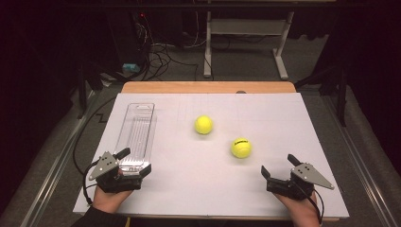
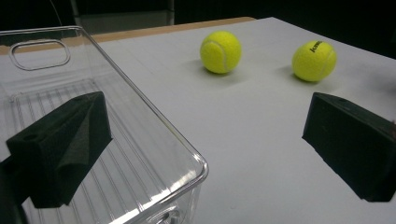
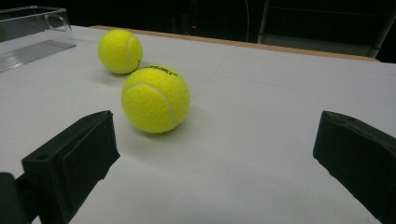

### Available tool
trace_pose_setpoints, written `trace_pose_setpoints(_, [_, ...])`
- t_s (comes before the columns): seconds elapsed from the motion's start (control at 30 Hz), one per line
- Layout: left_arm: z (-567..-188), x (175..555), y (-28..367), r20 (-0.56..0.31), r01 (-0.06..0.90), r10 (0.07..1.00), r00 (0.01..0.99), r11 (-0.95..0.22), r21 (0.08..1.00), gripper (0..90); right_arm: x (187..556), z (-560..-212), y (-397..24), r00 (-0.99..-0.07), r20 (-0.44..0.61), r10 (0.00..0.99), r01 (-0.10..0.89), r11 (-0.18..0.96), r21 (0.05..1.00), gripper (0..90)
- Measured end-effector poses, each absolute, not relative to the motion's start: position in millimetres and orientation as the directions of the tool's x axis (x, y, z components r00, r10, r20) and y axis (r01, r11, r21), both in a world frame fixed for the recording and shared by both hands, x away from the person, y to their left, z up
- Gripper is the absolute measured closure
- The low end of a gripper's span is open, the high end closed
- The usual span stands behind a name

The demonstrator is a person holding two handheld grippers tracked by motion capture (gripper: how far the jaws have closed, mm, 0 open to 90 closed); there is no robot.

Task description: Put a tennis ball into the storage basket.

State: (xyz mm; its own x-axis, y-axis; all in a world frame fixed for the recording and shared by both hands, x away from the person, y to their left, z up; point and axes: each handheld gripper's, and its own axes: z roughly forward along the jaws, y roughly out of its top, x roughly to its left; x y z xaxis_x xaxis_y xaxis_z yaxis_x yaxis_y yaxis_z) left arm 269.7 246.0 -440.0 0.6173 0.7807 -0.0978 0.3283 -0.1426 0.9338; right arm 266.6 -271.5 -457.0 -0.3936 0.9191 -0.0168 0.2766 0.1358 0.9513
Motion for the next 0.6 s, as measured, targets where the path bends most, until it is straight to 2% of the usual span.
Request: trace_pose_setpoints(0.6, [-433.7, 269.5, 234.5, -0.093, 0.321, 0.762, 0.641, -0.155, 0.934, 2.1, 266.3, -456.9, -271.0, -0.392, -0.016, 0.920, 0.271, 0.132, 0.953, 0.0])
